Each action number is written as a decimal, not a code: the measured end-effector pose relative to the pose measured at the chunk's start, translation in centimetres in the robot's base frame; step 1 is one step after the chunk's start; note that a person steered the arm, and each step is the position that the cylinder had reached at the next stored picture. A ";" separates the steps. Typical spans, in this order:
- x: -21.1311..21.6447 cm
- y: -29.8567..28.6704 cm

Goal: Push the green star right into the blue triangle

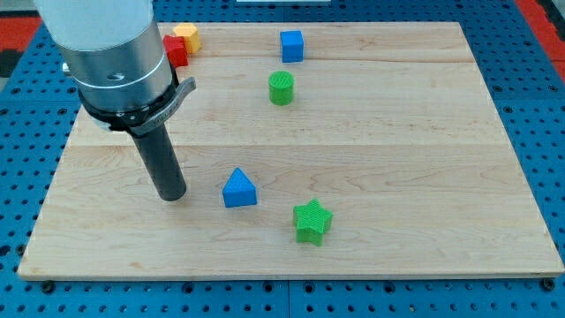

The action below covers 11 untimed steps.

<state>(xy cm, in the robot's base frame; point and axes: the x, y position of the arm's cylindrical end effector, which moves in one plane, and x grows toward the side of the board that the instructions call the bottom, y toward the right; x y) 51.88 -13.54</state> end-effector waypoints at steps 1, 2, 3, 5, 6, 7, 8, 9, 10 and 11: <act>-0.2 0.6; -6.3 1.8; -7.6 8.3; 4.1 20.4; 4.3 20.4; 6.8 20.4; 6.7 19.1; 4.3 16.8; 1.1 14.9; -1.7 13.2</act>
